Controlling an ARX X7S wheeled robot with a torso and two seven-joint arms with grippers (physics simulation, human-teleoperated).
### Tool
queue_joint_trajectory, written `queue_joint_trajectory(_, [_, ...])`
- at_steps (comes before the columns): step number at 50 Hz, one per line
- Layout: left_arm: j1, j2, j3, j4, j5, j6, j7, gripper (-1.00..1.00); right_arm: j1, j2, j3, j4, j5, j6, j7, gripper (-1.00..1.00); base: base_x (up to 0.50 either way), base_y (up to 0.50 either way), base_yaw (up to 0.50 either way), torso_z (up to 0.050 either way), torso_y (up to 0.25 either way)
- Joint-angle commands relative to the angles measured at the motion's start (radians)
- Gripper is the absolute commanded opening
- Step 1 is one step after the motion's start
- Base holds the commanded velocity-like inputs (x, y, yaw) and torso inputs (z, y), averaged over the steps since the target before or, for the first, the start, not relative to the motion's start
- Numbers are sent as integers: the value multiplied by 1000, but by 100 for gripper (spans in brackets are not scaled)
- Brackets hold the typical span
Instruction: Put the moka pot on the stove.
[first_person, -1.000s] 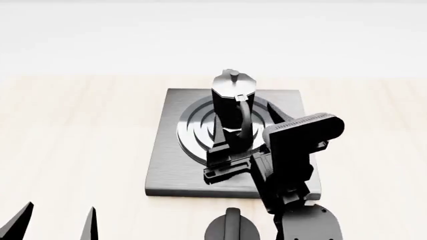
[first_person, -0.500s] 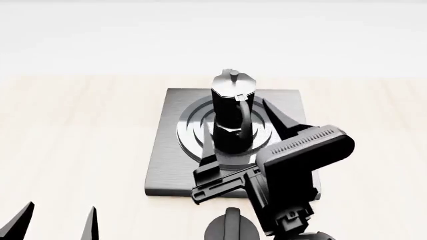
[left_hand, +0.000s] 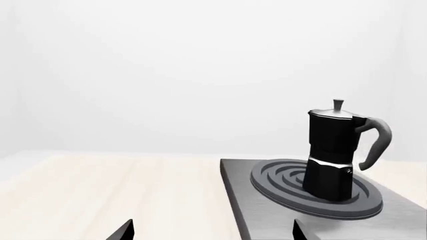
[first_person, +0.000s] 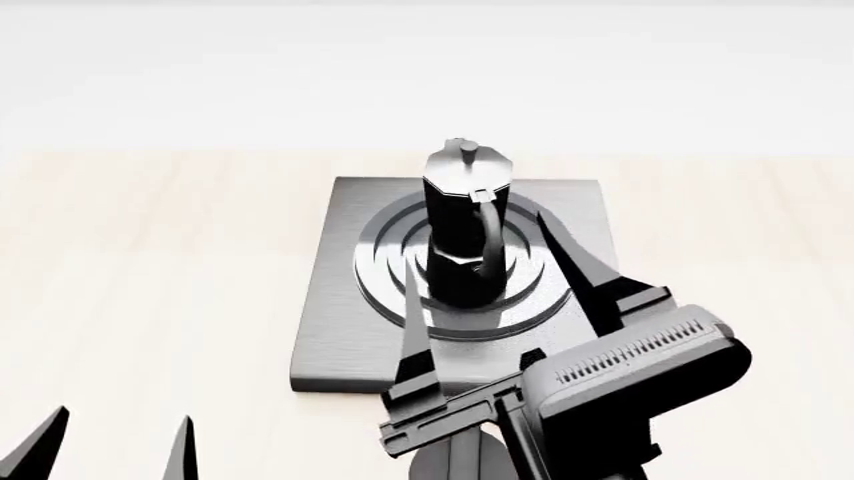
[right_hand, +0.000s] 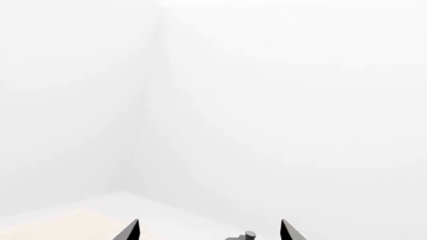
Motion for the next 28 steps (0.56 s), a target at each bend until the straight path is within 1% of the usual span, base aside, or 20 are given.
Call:
queue_joint_trajectory(1, [4,-2,2,1,1,3,-2,100,-58,19,4,-83,-4,-7,26,100,0,0,0,0,0])
queue_joint_trajectory(13, [4,-1,3,-4,-1,5,-2,100,-95,35,2,-131,-12,-21,45,100,0,0,0,0,0])
queue_joint_trajectory(28, [5,-2,5,-5,-1,7,-2,100,-163,62,31,-220,-2,-52,86,100,0,0,0,0,0])
